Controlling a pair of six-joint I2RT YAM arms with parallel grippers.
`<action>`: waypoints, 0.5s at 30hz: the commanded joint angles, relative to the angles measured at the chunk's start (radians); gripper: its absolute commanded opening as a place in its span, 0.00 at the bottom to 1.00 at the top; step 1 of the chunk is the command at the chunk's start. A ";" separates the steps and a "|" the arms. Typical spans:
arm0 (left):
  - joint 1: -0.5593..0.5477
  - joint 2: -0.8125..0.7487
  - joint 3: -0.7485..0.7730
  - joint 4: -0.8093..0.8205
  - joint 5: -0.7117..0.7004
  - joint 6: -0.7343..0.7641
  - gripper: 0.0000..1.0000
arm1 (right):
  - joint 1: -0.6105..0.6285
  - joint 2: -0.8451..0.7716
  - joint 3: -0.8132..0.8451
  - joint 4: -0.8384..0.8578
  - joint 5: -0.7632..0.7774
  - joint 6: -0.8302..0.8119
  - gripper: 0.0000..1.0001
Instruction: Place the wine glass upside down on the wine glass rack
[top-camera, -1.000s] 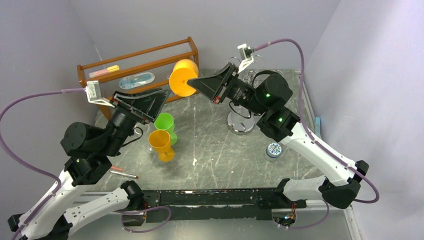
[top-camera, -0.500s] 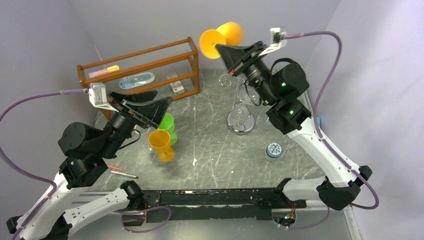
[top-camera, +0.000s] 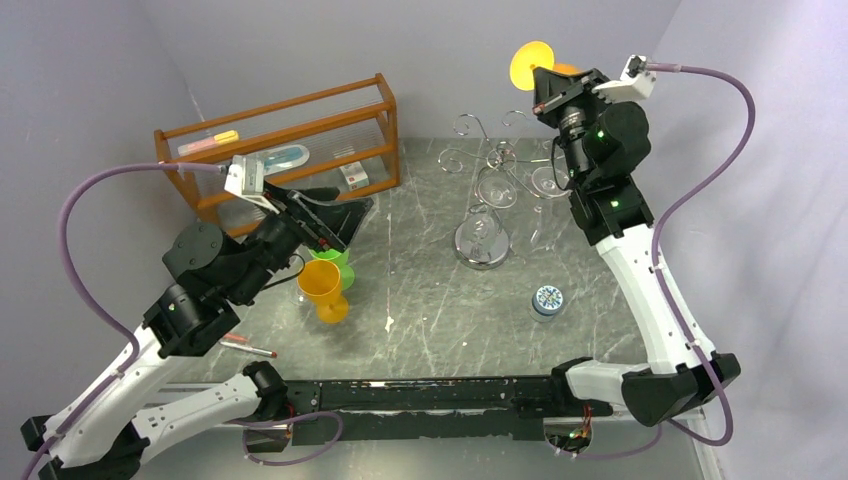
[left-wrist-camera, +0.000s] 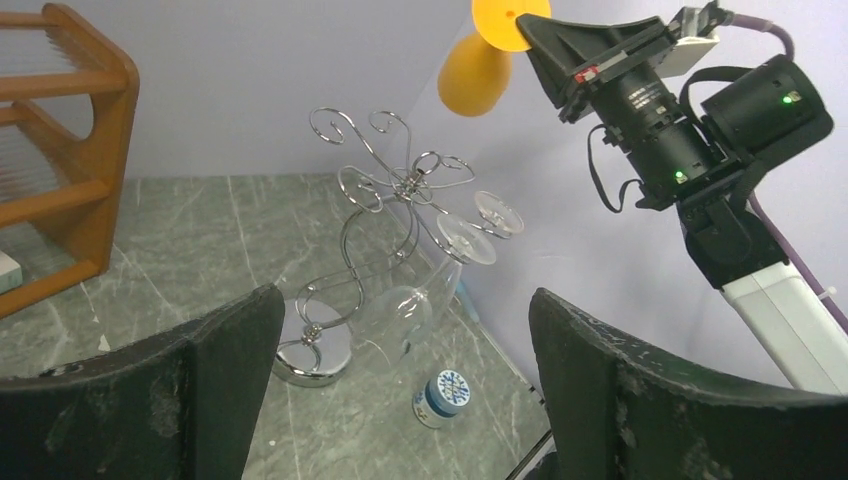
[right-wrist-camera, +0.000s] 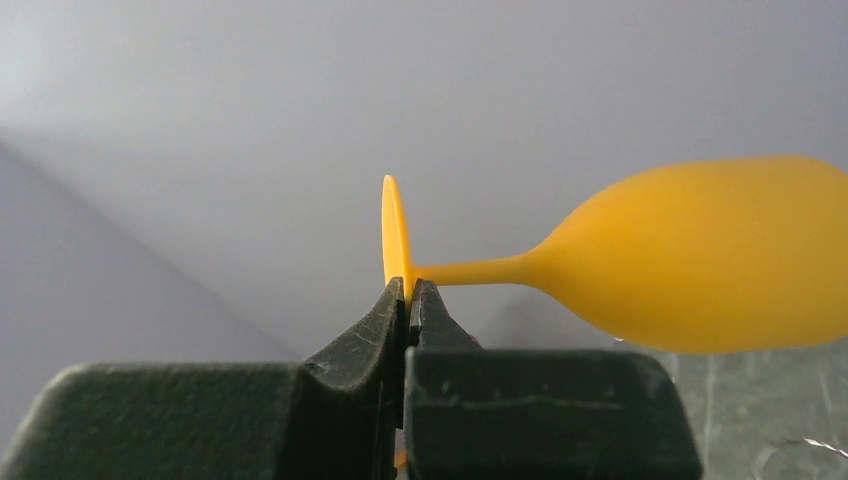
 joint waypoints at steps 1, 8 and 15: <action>-0.003 0.002 0.003 -0.020 0.025 -0.014 0.95 | -0.064 -0.007 -0.043 -0.091 0.035 0.130 0.00; -0.003 0.006 0.002 -0.020 0.049 -0.030 0.95 | -0.167 -0.002 -0.114 -0.133 -0.116 0.330 0.00; -0.003 0.005 0.001 -0.025 0.048 -0.030 0.95 | -0.236 0.007 -0.175 -0.137 -0.281 0.466 0.00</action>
